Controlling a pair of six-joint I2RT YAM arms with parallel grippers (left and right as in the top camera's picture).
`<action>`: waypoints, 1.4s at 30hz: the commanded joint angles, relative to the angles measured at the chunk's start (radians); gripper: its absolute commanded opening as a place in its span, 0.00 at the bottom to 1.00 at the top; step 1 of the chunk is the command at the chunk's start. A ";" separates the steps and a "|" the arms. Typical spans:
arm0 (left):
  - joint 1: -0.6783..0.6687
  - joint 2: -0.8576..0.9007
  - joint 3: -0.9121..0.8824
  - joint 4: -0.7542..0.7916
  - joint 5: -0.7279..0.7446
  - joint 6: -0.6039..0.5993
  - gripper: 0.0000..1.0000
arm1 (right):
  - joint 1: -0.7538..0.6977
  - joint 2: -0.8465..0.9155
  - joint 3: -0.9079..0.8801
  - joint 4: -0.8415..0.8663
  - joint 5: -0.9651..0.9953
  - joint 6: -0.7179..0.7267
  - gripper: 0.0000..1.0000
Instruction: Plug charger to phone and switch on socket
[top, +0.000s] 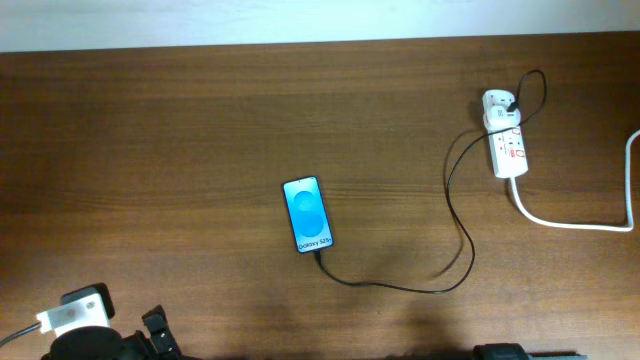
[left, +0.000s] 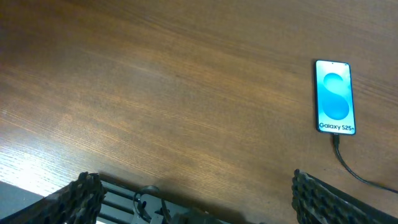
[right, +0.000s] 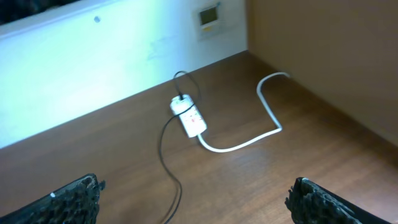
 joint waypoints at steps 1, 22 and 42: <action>-0.002 -0.003 -0.003 0.002 0.000 0.005 0.99 | -0.073 -0.049 0.000 -0.006 0.009 -0.007 0.98; -0.002 -0.003 -0.003 0.002 0.000 0.005 1.00 | -0.126 -0.407 -1.249 1.419 -0.338 0.104 0.98; -0.002 -0.003 -0.003 0.002 0.000 0.005 1.00 | -0.127 -0.408 -1.778 1.974 -0.341 0.207 0.98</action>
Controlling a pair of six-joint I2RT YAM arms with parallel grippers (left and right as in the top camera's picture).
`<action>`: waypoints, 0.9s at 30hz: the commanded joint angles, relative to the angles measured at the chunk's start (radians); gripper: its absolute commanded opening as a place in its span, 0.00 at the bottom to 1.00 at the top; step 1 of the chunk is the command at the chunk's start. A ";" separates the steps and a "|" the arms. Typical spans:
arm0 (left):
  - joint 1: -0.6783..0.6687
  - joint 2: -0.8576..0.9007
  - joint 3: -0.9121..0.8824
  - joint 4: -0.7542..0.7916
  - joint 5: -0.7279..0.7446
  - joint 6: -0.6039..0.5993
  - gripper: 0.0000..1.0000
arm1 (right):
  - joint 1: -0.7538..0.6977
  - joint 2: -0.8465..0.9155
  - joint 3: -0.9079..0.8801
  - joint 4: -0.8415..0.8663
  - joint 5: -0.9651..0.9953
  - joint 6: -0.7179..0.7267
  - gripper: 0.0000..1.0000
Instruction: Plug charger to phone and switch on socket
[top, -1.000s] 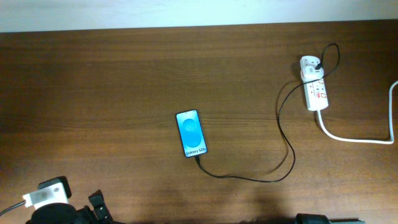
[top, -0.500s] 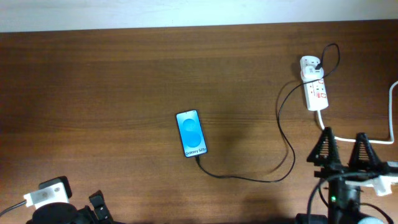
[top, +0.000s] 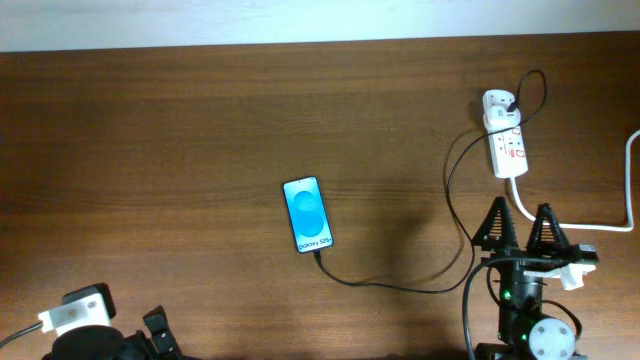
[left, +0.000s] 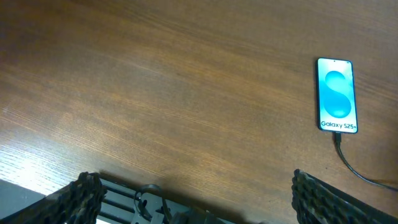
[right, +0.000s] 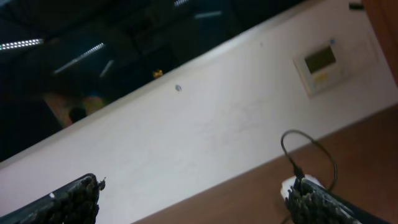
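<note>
The phone (top: 308, 215) lies face up mid-table with its blue screen lit, and it also shows in the left wrist view (left: 336, 94). A black charger cable (top: 400, 287) runs from the phone's lower end across the table to the charger plug (top: 497, 103) seated in the white power strip (top: 508, 150). My right gripper (top: 520, 224) is open just in front of the strip, pointing at it, with nothing between its fingers (right: 196, 198). A bit of the strip (right: 291, 185) shows beside its right finger. My left gripper (left: 196, 186) is open at the near left edge, far from the phone.
The strip's thick white lead (top: 570, 222) curves off to the right table edge. A pale wall (right: 205, 124) with a small panel (right: 320, 62) stands behind the table's far edge. Bare wood (top: 150, 150) fills the left half.
My right arm was out of the overhead view and now stands just in front of the power strip. Its camera now looks up at the wall. The left gripper, phone and cable have not moved.
</note>
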 joint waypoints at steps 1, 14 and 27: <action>-0.001 -0.003 0.002 0.004 0.000 0.005 0.99 | -0.003 -0.011 -0.012 -0.011 -0.011 0.026 0.98; -0.001 -0.003 0.002 0.004 0.000 0.005 1.00 | -0.003 -0.011 -0.012 -0.365 -0.001 -0.175 0.98; -0.001 -0.003 0.002 0.004 0.000 0.005 0.99 | -0.003 -0.011 -0.012 -0.365 0.006 -0.378 0.98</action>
